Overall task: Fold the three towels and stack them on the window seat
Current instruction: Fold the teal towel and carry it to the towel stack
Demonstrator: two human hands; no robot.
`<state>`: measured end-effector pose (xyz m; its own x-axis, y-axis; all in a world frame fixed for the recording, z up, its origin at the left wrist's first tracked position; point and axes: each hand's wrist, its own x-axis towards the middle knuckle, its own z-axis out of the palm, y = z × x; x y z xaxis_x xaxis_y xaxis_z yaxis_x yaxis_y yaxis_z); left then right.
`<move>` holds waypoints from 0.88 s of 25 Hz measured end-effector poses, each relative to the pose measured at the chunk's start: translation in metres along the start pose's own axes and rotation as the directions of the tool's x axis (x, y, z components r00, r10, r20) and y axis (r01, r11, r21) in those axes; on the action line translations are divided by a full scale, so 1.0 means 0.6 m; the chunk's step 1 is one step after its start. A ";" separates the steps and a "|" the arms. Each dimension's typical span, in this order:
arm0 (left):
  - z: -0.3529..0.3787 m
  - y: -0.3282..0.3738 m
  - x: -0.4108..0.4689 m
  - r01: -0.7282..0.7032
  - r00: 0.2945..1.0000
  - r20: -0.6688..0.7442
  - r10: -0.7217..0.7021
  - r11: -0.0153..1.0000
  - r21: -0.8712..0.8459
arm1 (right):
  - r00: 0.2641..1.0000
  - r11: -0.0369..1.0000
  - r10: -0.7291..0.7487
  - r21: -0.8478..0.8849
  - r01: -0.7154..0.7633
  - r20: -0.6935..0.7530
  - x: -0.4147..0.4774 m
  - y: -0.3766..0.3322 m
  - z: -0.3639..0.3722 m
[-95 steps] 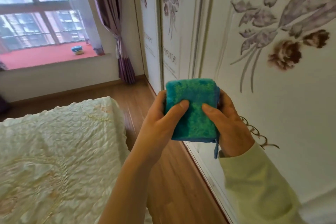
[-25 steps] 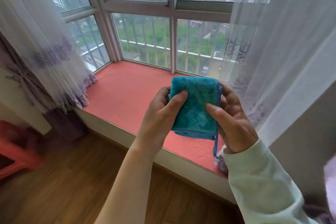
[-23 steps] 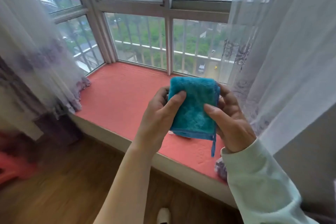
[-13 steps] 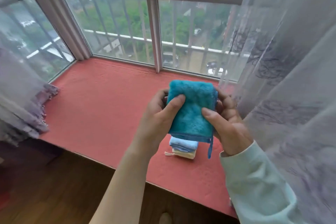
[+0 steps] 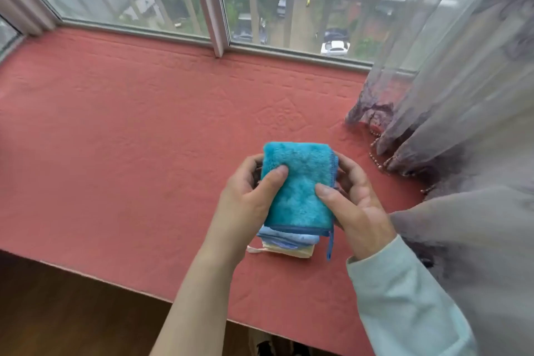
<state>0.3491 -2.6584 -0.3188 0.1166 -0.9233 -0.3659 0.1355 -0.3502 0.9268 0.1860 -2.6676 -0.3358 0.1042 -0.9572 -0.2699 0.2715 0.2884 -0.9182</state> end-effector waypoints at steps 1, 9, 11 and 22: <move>0.000 -0.033 0.015 0.026 1.000 -0.010 -0.026 1.000 -0.004 | 1.000 1.000 0.015 -0.006 -0.015 -0.015 0.010 0.031 -0.012; -0.004 -0.217 0.086 0.136 0.985 -0.124 -0.120 0.983 0.127 | 0.979 0.984 0.133 -0.100 -0.149 -0.153 0.062 0.206 -0.081; -0.009 -0.246 0.100 0.115 0.986 -0.146 -0.085 0.971 0.210 | 0.976 0.981 0.128 -0.120 -0.150 -0.173 0.072 0.233 -0.089; -0.036 -0.286 0.110 0.110 0.987 -0.143 -0.071 0.953 0.284 | 0.974 0.941 0.100 -0.298 -0.159 -0.204 0.059 0.281 -0.089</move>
<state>0.3546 -2.6558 -0.5039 0.2459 -0.8641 -0.4393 -0.1371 -0.4796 0.8667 0.1843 -2.6541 -0.5155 -0.0662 -0.9081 -0.4136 -0.0464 0.4168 -0.9078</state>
